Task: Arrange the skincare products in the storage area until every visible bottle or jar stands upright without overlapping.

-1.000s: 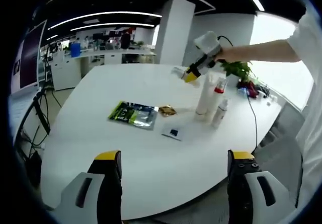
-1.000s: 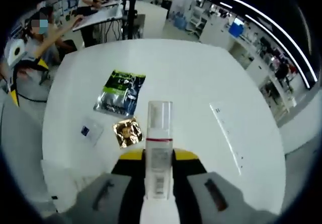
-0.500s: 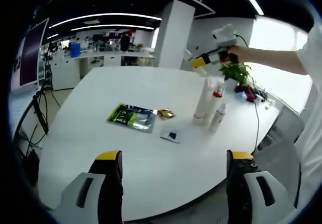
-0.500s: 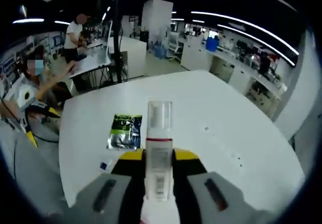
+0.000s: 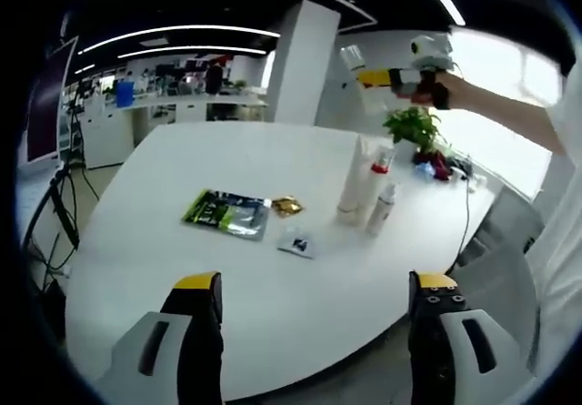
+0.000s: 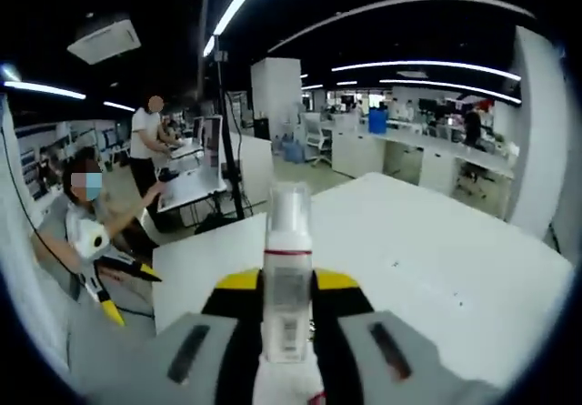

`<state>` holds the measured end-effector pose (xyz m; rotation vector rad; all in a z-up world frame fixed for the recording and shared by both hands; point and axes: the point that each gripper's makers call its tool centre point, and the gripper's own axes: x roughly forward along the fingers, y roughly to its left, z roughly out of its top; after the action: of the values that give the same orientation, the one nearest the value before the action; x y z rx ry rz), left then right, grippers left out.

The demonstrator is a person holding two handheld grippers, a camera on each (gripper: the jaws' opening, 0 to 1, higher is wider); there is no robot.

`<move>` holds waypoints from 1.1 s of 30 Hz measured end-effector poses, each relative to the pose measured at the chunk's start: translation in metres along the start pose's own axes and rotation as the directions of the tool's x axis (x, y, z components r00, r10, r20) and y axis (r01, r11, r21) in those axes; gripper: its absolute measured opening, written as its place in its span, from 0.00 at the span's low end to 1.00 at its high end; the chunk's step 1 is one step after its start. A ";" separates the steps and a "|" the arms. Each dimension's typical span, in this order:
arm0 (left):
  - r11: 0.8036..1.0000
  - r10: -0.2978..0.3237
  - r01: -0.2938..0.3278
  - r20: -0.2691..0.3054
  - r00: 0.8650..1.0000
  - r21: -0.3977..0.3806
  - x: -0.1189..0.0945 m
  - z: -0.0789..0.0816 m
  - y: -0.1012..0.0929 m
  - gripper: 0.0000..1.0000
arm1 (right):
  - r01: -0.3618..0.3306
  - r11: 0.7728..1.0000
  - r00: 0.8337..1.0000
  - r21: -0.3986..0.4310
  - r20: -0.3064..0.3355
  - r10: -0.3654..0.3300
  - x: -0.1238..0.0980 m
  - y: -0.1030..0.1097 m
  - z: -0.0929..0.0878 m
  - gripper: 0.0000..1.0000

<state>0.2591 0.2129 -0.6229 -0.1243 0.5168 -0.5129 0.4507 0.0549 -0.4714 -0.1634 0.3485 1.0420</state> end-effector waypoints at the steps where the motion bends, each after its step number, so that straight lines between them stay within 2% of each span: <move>1: 1.000 -0.002 0.002 -0.001 1.000 0.000 0.000 0.000 -0.001 0.82 | 0.000 1.000 1.000 0.003 0.009 0.000 -0.004 0.004 -0.002 0.19; 4: 1.000 -0.017 0.017 -0.002 1.000 -0.005 -0.001 -0.001 -0.005 0.82 | -0.007 1.000 1.000 -0.003 0.022 0.007 -0.012 0.014 -0.011 0.19; 8: 0.999 -0.034 0.034 -0.011 0.999 -0.003 -0.001 -0.003 -0.009 0.82 | -0.005 0.998 0.999 0.055 0.046 0.002 -0.020 0.020 -0.026 0.19; 11: 0.999 -0.041 0.041 -0.020 0.999 0.006 -0.001 -0.004 -0.011 0.81 | -0.011 0.995 0.997 0.104 0.075 0.003 -0.027 0.034 -0.037 0.19; 17: 0.999 -0.050 0.051 -0.035 0.998 0.016 -0.001 -0.006 -0.014 0.81 | -0.028 0.988 0.996 0.151 0.089 0.015 -0.034 0.058 -0.061 0.19; 25: 0.998 -0.058 0.058 -0.050 0.997 0.014 0.000 -0.008 -0.015 0.80 | -0.076 0.960 0.989 0.269 0.141 0.039 -0.031 0.104 -0.089 0.19; 28: 0.998 -0.056 0.057 -0.056 0.997 0.023 0.000 -0.009 -0.016 0.80 | -0.091 0.943 0.986 0.321 0.161 0.041 -0.027 0.122 -0.102 0.19; 33: 0.998 -0.054 0.056 -0.059 0.997 0.026 0.000 -0.010 -0.015 0.80 | -0.105 0.922 0.984 0.372 0.173 0.043 -0.026 0.139 -0.115 0.19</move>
<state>0.2475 0.2003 -0.6277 -0.0969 0.5645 -0.5785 0.2952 0.0689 -0.5649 0.2854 0.4054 1.0351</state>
